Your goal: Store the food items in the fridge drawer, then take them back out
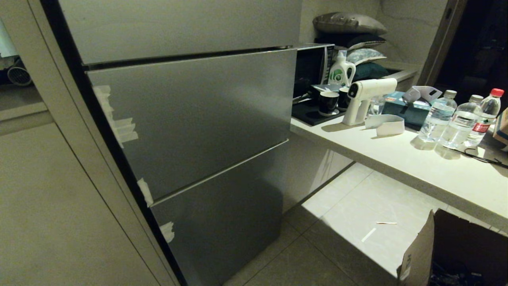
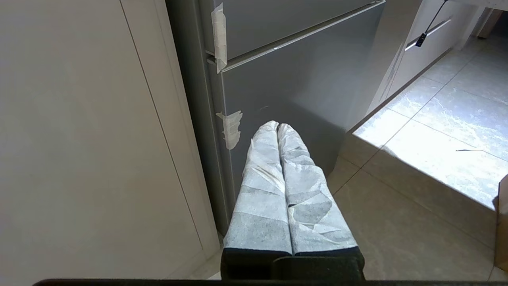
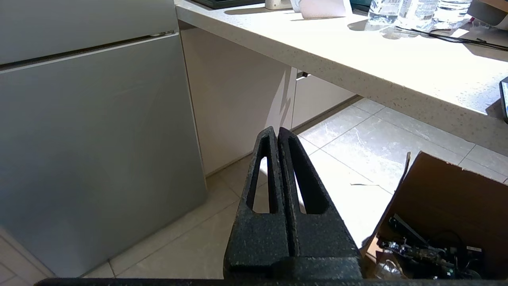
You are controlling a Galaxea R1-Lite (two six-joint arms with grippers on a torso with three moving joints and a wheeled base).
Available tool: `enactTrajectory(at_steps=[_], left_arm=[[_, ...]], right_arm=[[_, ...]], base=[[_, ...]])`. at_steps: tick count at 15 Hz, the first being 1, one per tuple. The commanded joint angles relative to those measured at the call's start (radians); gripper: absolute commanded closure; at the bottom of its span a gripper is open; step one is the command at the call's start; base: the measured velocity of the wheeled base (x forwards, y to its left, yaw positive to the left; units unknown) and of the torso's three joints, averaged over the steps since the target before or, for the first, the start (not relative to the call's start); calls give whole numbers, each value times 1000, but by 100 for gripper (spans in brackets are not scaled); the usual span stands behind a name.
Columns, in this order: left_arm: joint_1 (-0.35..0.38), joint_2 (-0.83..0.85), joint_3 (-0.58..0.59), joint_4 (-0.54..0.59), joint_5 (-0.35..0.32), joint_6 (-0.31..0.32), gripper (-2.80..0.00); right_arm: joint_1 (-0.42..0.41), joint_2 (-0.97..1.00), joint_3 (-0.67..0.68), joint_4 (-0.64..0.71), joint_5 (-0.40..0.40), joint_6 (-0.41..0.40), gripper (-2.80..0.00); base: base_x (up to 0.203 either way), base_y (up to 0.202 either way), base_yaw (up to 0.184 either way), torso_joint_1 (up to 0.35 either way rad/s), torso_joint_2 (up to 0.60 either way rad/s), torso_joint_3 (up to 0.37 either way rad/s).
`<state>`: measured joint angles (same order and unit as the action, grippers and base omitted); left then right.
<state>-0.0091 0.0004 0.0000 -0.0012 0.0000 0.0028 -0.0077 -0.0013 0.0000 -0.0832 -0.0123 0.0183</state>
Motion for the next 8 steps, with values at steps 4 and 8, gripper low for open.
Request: enactTrajectory(at_steps=[4, 8], left_arm=[[0, -2, -7, -5, -6, 13, 0], [-5, 145, -235, 37, -82, -68, 0]], right_arm=[[0, 0, 32, -1, 0, 0, 0], [0, 0, 31, -1, 0, -1, 0]], base=[[0, 0, 0, 0, 0, 0], [0, 0, 0, 0, 0, 0]])
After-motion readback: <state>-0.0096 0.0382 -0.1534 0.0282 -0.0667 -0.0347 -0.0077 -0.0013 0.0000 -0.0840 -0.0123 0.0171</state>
